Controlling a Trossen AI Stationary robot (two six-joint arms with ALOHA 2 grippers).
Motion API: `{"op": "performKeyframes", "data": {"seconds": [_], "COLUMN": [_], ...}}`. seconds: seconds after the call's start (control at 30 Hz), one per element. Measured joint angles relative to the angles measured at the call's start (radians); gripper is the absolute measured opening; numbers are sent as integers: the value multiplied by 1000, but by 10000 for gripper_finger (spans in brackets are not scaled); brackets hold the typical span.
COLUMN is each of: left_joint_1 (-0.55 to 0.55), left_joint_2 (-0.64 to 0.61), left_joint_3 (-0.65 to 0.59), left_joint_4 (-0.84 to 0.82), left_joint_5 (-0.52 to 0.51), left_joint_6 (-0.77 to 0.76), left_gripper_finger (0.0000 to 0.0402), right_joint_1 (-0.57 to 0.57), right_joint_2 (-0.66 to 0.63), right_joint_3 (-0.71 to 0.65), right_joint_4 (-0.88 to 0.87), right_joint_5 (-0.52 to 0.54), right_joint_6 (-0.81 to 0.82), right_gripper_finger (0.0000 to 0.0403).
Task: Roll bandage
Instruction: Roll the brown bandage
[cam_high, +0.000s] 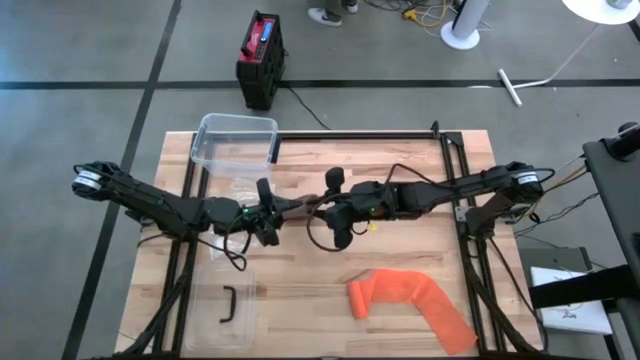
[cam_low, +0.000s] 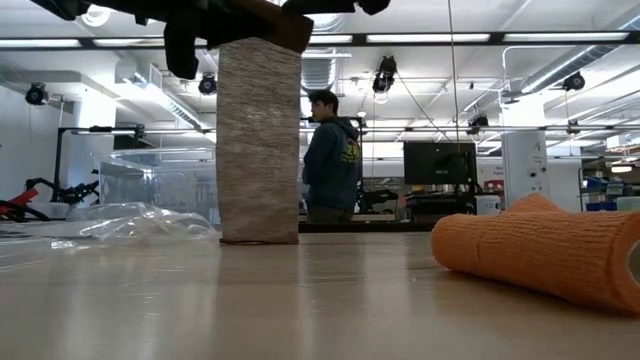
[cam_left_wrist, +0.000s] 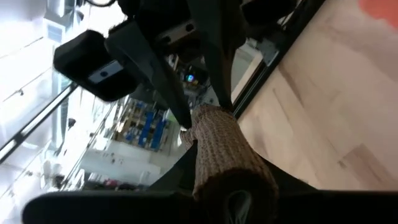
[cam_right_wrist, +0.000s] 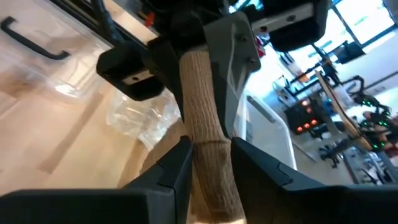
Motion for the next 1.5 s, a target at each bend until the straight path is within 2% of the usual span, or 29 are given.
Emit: {"op": "performKeyframes", "data": {"seconds": [0.1, 0.27, 0.37, 0.53, 0.73, 1.17, 1.33, 1.5], "left_joint_1": [0, 7, 8, 10, 11, 8, 11, 12], "left_joint_2": [0, 0, 0, 0, -13, -19, -16, -14], "left_joint_3": [0, 0, 0, 0, 0, 0, 3, 3], "left_joint_4": [5, 28, 29, 28, 27, 19, 31, 35], "left_joint_5": [47, 58, 62, 55, 44, 21, 23, 31], "left_joint_6": [-1, -19, -23, -23, -23, -34, -53, -94], "left_gripper_finger": [52, 52, 52, 52, 52, 52, 54, 53], "right_joint_1": [-4, -6, -13, -19, -19, -1, 18, 13], "right_joint_2": [0, 0, 0, 0, -2, -5, 0, 48], "right_joint_3": [0, 1, 1, 21, 78, 123, 149, 144], "right_joint_4": [0, -1, -13, -64, -220, -277, -150, -89], "right_joint_5": [-23, -47, -48, -10, 59, 75, 5, -6], "right_joint_6": [5, 12, 28, 75, 129, 86, 89, 85], "right_gripper_finger": [109, 106, 83, 15, 1, 4, 42, 80]}}
